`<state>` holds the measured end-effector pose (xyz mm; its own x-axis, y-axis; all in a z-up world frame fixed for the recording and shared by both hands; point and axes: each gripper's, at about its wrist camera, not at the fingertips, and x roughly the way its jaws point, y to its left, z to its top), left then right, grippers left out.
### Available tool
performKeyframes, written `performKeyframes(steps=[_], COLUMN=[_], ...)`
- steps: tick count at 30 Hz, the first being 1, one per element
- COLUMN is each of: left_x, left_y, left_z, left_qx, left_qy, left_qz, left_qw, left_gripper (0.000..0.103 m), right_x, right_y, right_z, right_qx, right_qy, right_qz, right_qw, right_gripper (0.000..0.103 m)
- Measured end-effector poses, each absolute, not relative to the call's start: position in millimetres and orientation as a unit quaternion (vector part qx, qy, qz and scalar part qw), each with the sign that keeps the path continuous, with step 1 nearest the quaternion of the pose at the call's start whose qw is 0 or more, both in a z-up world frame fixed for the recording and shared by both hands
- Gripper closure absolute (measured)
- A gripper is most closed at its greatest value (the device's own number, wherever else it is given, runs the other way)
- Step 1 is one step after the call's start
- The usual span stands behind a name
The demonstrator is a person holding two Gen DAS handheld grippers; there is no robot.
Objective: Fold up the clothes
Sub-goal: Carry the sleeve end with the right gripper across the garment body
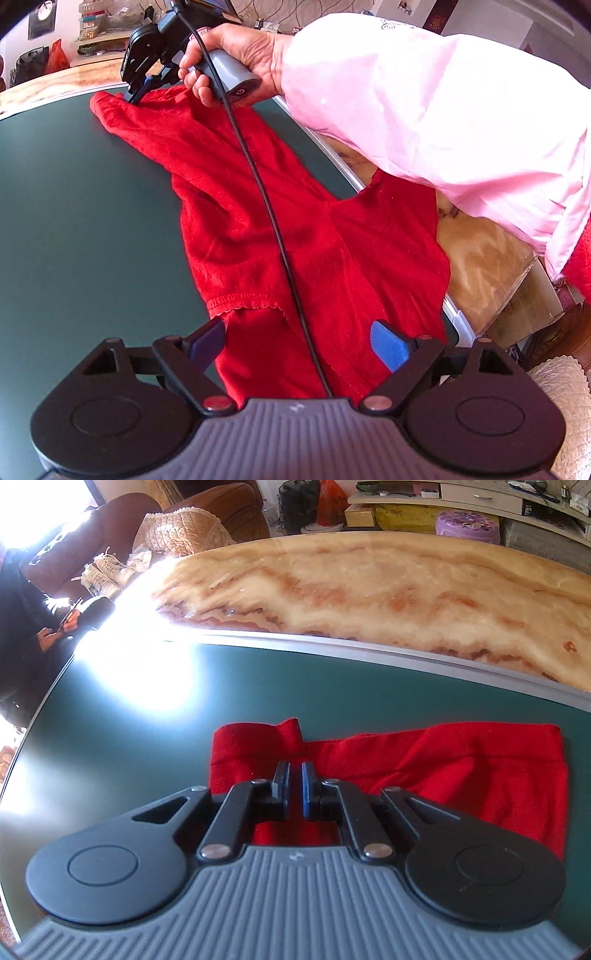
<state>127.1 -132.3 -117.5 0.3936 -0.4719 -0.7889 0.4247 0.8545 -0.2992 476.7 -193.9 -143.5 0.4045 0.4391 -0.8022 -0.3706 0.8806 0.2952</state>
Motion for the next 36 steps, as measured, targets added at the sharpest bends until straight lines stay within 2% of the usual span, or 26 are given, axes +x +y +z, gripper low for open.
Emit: performKeyframes(steps=[3,4,5,12,15,16,17,22,25,29,36], left_x=[125.8,125.8,125.9,128.4,128.7,128.8,128.9,129.5,130.1,129.4,128.1], left_y=[-131.2,-131.3,-131.4,-131.7,-132.1,-132.2,-132.3,-132.8,-133.0,-133.3,-130.6], left_z=[-118.0,-118.3,-118.6,-120.2,-120.4,-120.4,-120.5,-120.6,-120.2,-119.6,-119.4], left_qx=[-0.026,-0.027,-0.027,-0.034,-0.034,-0.034,-0.034,-0.035,-0.036,-0.035,-0.038], left_qy=[0.48,0.481,0.482,0.486,0.487,0.487,0.487,0.489,0.49,0.488,0.487], left_qz=[-0.267,-0.267,-0.267,-0.27,-0.27,-0.27,-0.27,-0.27,-0.27,-0.272,-0.273], left_qw=[0.835,0.835,0.834,0.831,0.83,0.83,0.83,0.829,0.828,0.829,0.829], left_gripper=[0.013,0.013,0.013,0.012,0.012,0.012,0.012,0.012,0.012,0.012,0.012], right_x=[476.3,478.2,481.4,486.8,483.7,483.5,482.9,482.1,476.7,468.5,465.4], right_y=[-194.8,-195.8,-196.6,-192.1,-184.3,-182.5,-181.1,-177.3,-170.4,-179.3,-249.8], right_z=[-133.5,-133.1,-134.4,-144.8,-144.3,-144.3,-143.7,-143.3,-141.8,-127.2,-72.8], right_qx=[0.032,0.037,0.044,0.037,0.008,0.002,-0.003,-0.01,-0.035,-0.028,0.008], right_qy=[0.468,0.469,0.476,0.48,0.477,0.478,0.477,0.473,0.466,0.447,0.413], right_qz=[0.224,0.223,0.225,0.241,0.246,0.248,0.247,0.248,0.251,0.247,0.189], right_qw=[0.854,0.854,0.849,0.843,0.844,0.843,0.844,0.845,0.848,0.86,0.891], right_gripper=[0.093,0.084,0.07,0.068,0.075,0.082,0.084,0.085,0.097,0.099,0.099])
